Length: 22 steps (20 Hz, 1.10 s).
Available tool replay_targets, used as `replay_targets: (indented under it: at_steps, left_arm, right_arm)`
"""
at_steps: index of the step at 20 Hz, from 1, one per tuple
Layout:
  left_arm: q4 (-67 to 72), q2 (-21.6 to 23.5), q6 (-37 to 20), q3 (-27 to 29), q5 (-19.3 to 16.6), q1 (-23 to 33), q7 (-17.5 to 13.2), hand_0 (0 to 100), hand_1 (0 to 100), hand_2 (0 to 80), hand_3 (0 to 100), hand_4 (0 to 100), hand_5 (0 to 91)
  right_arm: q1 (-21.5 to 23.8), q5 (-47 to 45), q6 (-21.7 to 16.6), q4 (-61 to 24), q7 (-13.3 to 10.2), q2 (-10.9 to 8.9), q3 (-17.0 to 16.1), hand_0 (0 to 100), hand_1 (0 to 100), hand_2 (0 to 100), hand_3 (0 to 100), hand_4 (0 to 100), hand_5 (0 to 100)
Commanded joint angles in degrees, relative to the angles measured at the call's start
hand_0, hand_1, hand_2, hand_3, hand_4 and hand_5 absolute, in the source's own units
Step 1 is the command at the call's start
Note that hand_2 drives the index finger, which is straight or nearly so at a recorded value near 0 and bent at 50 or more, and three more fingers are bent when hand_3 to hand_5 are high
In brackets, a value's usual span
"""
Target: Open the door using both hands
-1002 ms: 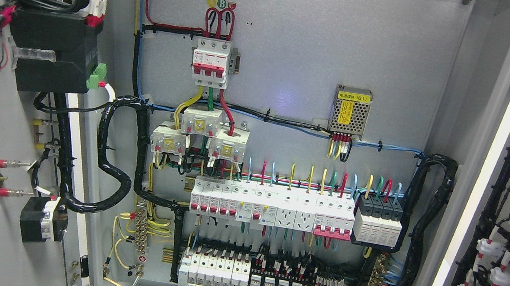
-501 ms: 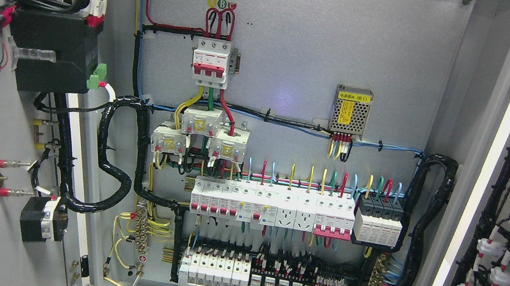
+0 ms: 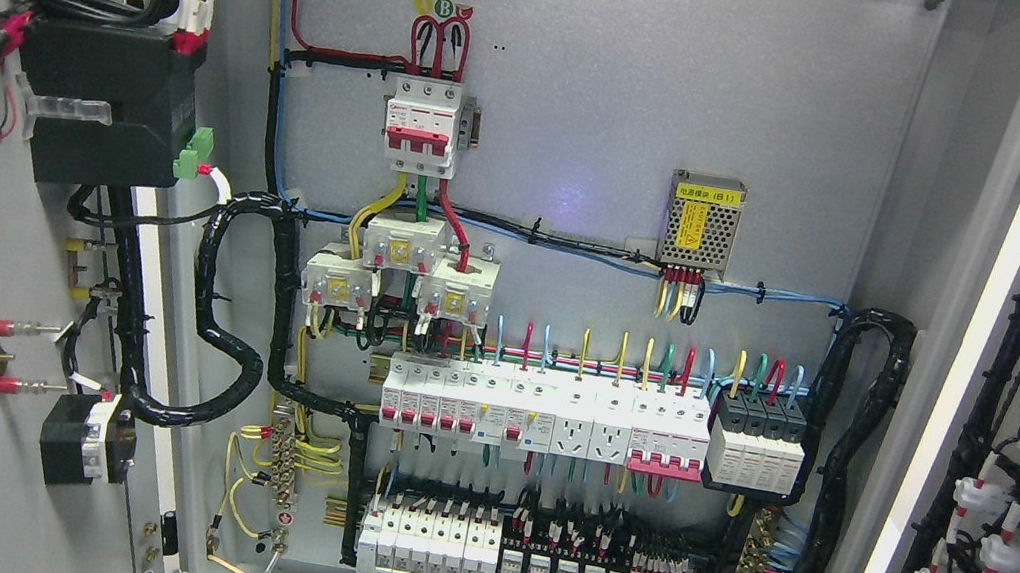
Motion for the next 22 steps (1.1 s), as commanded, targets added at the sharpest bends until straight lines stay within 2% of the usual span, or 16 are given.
replay_targets:
  at_steps: [1, 6, 11, 16, 22]
  left_arm:
    - [-6.3, 0.8, -0.8, 0.7, 0.7, -1.7, 0.0, 12, 39, 0.0, 0, 0, 0.0]
    - [-6.8, 2.5, -3.3, 0.5, 2.6, -4.0, 0.0, 12, 39, 0.0, 0, 0, 0.0]
    - [-6.9, 2.6, -7.0, 0.4, 2.6, -4.6, 0.0, 12, 39, 0.0, 0, 0, 0.0]
    - [-6.9, 4.3, -13.7, 0.4, 2.5, -4.3, 0.5, 12, 39, 0.0, 0, 0, 0.0]
    - [-7.0, 5.3, -14.4, 0.8, 2.4, -4.6, 1.3, 12, 39, 0.0, 0, 0, 0.0]
  right_arm:
    - [0.7, 0.0, -0.9, -2.7, 0.0, -2.64, -0.5, 5, 0, 0, 0, 0, 0]
    - [2.0, 0.0, -0.8, -2.7, 0.1, -5.62, -0.6, 5, 0, 0, 0, 0, 0]
    - [2.0, 0.0, -0.9, -2.7, 0.1, -7.03, -0.7, 5, 0, 0, 0, 0, 0]
    - [2.0, -0.1, -3.4, -2.7, -0.1, -6.59, -1.9, 5, 0, 0, 0, 0, 0]
    - [2.0, -0.7, -4.6, -2.7, -0.5, -6.16, -3.7, 5, 0, 0, 0, 0, 0]
